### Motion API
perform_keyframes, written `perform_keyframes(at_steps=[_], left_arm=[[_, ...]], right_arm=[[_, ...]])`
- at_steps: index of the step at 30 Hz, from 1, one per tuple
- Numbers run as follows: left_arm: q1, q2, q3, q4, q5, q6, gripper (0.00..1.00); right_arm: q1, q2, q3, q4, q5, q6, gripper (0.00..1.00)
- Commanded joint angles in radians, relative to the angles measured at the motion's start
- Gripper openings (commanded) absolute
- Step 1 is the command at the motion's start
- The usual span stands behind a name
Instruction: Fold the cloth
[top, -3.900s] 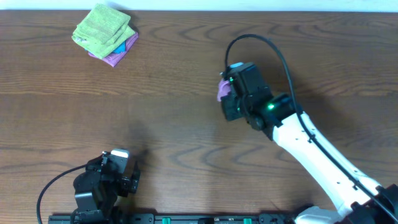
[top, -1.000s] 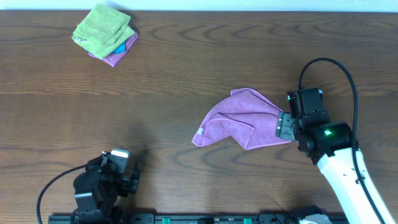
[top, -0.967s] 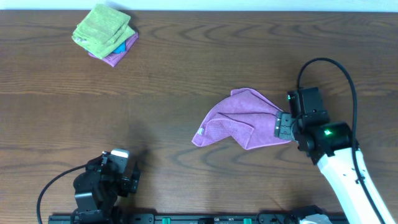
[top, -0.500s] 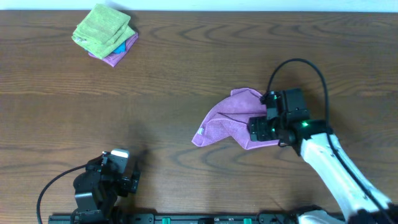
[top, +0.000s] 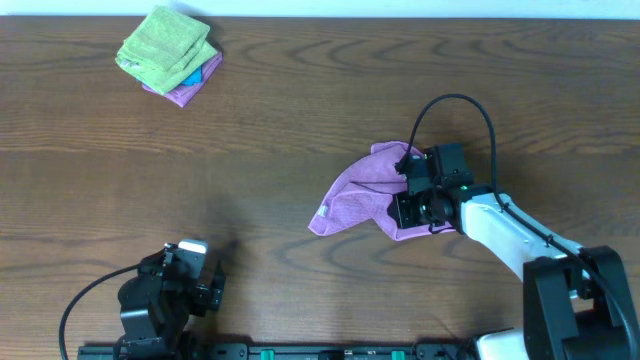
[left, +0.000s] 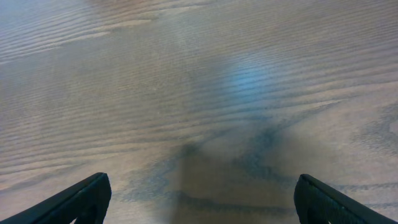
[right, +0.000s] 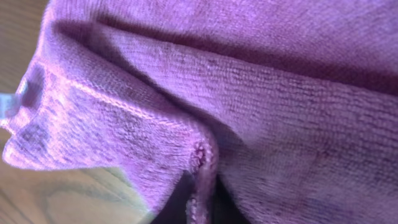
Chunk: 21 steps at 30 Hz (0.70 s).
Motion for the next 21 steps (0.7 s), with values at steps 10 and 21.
perform_keyframes(at_steps=[10,21], left_arm=[[-0.006,-0.005,-0.034,-0.033,-0.006,0.003,0.95],[-0.006,-0.005,-0.034,-0.033,-0.006,0.003,0.95]], right_arm=[[0.034,-0.213,0.002,-0.043,-0.082,-0.003,0.01],[0.249,-0.243,0.002,-0.088,-0.212,-0.003,0.01]])
